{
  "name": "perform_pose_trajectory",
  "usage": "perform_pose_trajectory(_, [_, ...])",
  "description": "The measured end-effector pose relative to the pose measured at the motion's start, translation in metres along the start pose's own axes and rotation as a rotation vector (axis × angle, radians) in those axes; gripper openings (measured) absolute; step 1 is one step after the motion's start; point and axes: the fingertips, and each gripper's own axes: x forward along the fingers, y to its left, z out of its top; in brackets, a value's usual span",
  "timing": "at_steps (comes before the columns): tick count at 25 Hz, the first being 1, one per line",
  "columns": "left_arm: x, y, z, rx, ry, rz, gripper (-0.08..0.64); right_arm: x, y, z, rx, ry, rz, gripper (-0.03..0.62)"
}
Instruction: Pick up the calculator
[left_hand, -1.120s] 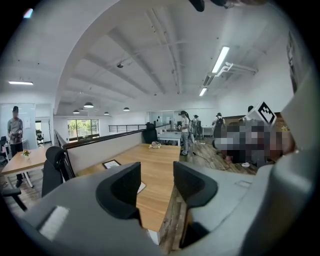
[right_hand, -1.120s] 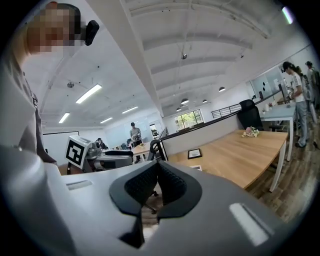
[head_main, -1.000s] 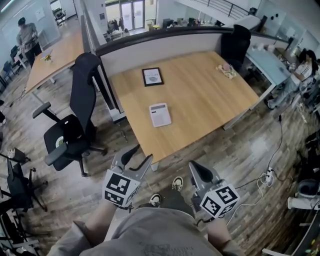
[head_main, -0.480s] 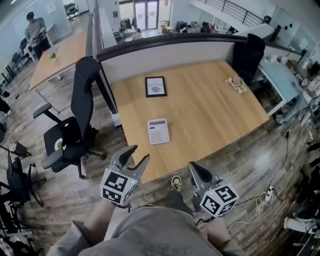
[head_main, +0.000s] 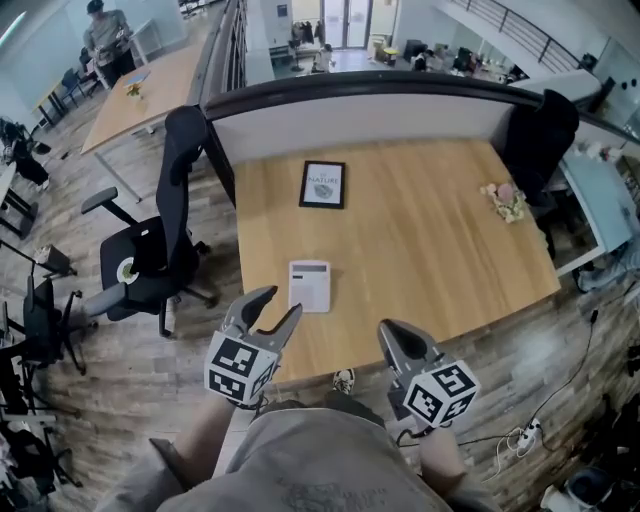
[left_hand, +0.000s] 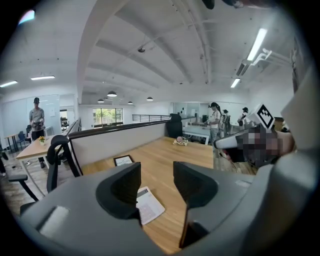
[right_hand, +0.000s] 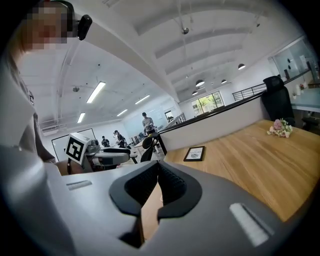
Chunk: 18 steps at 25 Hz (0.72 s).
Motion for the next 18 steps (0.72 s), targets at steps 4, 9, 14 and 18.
perform_pose_trajectory(4, [0.025, 0.008, 0.001, -0.039, 0.025, 0.058, 0.202, 0.015, -0.03, 0.009, -0.003, 0.04, 0.059, 0.011])
perform_pose_trajectory(9, [0.048, 0.015, -0.004, -0.068, 0.057, 0.105, 0.202, 0.038, -0.054, 0.011, 0.042, 0.08, 0.146, 0.011])
perform_pose_trajectory(14, [0.058, 0.027, -0.008, -0.096, 0.072, 0.137, 0.196, 0.058, -0.066, 0.01, 0.084, 0.105, 0.185, 0.011])
perform_pose_trajectory(18, [0.06, 0.031, -0.008, -0.1, 0.069, 0.138, 0.178, 0.066, -0.068, 0.008, 0.091, 0.124, 0.2, 0.011])
